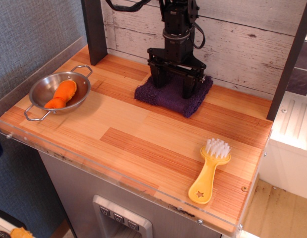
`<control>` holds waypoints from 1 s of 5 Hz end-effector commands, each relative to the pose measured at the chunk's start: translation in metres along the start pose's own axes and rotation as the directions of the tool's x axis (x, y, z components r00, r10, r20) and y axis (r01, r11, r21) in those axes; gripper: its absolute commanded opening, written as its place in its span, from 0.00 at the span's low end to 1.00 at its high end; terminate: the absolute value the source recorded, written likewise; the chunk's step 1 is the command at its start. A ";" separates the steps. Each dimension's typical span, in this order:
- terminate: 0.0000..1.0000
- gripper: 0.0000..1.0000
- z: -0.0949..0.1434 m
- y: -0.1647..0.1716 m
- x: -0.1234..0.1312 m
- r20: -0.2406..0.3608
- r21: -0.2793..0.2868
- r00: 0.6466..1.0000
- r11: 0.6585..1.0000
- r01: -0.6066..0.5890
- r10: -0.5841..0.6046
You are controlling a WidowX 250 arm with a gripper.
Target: Move purple cloth towards wall to back center of counter
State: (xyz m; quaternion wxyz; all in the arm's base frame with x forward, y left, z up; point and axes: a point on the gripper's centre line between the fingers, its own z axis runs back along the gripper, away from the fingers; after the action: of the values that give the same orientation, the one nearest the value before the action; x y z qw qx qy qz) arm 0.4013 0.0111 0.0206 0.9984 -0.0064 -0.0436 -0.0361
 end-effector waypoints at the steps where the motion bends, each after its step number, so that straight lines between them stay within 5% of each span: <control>1: 0.00 1.00 0.071 -0.002 0.014 0.137 0.007 0.991 1.000 0.002 -0.003; 3: 0.00 1.00 0.095 0.003 -0.005 0.162 -0.003 0.987 1.000 -0.024 0.024; 5: 0.00 1.00 0.097 0.014 -0.082 0.133 0.039 0.989 0.997 -0.063 0.057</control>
State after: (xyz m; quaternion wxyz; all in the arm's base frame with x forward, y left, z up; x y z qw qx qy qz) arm 0.3103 0.0316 0.0944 0.9963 0.0081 -0.0854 -0.0061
